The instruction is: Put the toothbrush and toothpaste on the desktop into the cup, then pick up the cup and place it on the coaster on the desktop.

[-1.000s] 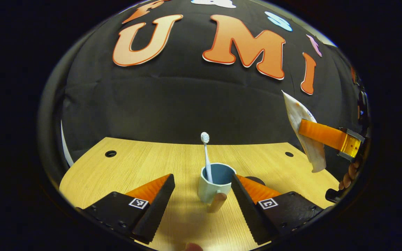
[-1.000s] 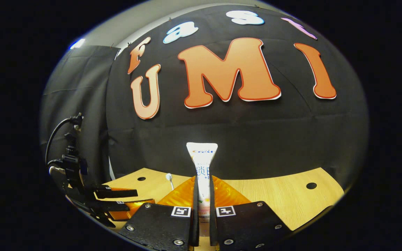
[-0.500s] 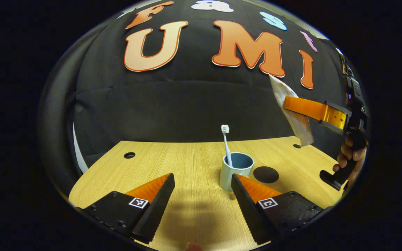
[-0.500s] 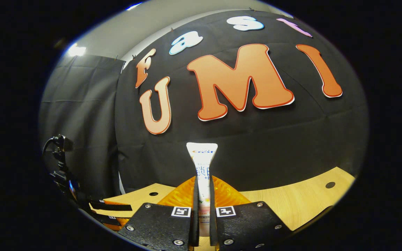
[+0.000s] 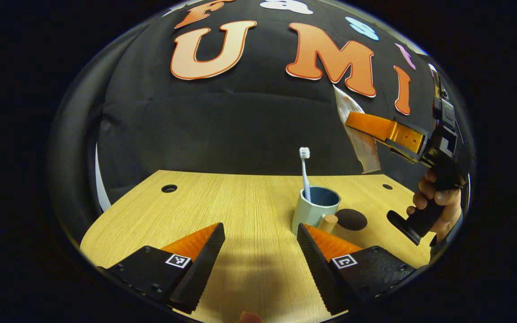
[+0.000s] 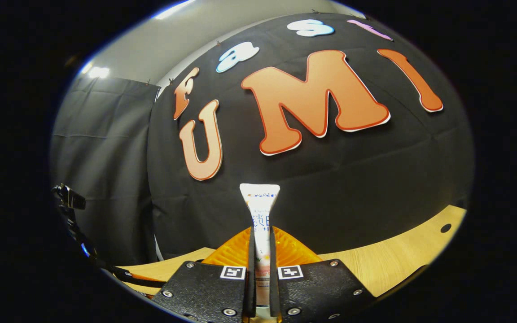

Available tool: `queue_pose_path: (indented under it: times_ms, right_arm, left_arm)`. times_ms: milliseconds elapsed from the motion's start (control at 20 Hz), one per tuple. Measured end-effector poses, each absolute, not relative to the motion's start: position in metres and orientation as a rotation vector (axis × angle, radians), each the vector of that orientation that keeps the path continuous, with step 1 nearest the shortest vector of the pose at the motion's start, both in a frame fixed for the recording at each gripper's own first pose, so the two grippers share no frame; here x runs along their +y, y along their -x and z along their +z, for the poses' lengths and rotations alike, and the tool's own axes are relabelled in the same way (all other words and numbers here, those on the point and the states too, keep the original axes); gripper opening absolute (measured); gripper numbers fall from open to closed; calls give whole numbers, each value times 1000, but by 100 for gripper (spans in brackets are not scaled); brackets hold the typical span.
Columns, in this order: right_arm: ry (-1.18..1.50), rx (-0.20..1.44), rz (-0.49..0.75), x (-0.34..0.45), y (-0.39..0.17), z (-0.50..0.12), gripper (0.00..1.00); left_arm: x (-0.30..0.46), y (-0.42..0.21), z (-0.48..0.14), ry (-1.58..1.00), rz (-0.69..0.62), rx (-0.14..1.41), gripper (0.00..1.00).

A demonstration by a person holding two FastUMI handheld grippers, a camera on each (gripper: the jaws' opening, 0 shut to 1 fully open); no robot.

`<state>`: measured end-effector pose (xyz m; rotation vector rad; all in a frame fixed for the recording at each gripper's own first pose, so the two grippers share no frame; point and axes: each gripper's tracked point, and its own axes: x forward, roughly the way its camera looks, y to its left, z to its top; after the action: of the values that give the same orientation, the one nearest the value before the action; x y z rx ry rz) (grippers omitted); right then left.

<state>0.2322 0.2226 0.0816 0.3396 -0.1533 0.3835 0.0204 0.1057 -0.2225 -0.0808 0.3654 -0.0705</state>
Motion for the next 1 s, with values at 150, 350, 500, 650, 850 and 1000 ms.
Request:
queue_pose_path:
  times_ms: [150, 350, 500, 650, 850, 1000]
  right_arm:
    - [-340, -150, 379, 233, -244, 67, 12]
    - [-311, -109, 378, 246, -258, 40, 12]
    - [-310, -84, 369, 250, -266, 27, 13]
    - [-292, -38, 360, 254, -268, 2, 13]
    - [-275, 0, 356, 256, -269, -12, 14]
    - [-238, 48, 345, 254, -267, -25, 15]
  left_arm:
    - [104, -26, -234, 100, -77, 381, 98]
    - [102, -25, -255, 109, -79, 443, 98]
    - [105, -23, -256, 105, -64, 451, 98]
    - [107, -25, -266, 108, -60, 471, 98]
    - [105, -25, -268, 116, -62, 480, 98]
    - [103, -25, -270, 125, -67, 491, 98]
